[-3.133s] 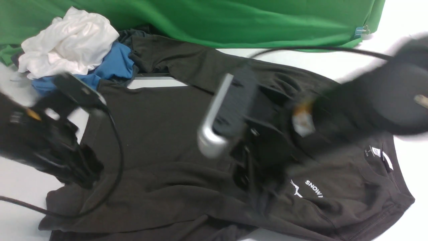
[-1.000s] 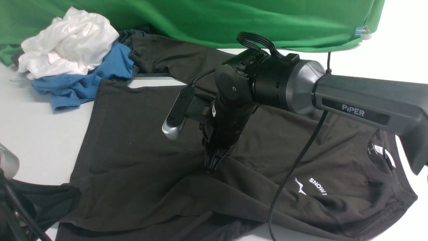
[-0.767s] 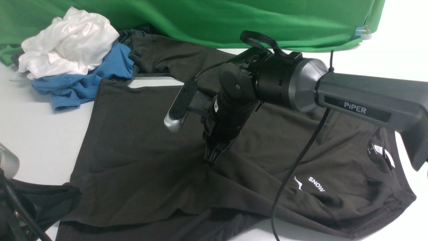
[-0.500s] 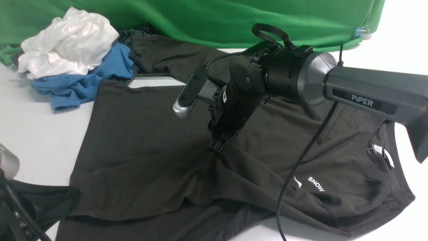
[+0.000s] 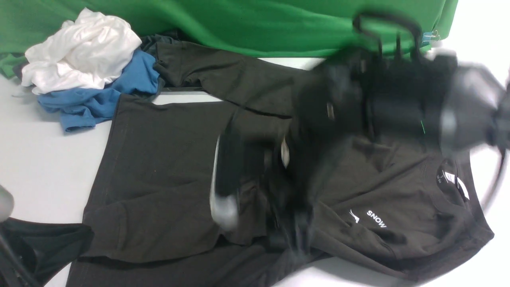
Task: Fold a long-sleeved shirt on a white desktop.
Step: 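Grab the top left corner of the dark shirt with the left gripper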
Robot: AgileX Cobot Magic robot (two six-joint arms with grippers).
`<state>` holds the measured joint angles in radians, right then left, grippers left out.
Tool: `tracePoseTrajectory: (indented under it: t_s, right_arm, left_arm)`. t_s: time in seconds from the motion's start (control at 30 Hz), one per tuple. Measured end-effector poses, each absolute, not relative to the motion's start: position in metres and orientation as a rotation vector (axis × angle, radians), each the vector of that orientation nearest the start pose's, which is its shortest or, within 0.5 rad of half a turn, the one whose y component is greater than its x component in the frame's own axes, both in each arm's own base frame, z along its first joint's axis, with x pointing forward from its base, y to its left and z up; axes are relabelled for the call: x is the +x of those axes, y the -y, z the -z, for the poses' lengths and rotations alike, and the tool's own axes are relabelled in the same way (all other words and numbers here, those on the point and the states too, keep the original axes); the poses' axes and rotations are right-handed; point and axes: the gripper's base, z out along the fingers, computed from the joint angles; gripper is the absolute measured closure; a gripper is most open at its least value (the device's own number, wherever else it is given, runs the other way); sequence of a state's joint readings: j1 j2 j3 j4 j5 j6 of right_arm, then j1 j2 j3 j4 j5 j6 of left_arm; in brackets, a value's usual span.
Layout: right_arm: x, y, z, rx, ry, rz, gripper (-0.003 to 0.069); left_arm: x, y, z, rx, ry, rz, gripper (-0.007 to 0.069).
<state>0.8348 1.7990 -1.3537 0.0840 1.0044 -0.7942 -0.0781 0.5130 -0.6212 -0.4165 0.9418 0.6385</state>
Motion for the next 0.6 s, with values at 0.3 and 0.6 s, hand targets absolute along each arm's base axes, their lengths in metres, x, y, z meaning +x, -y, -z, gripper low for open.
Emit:
tracePoseTrajectory:
  t_s: [0.3, 0.6]
  right_arm:
    - [0.234, -0.268, -0.169, -2.304, -1.788, 0.003, 0.0171]
    - [0.237, -0.266, -0.154, -2.386, -1.772, 0.057, 0.0211]
  left_arm:
    - [0.071, 0.036, -0.312, 0.677, -2.099, 0.205, 0.0608]
    - [0.069, 0.038, -0.31, 0.721, -2.089, 0.227, 0.0607]
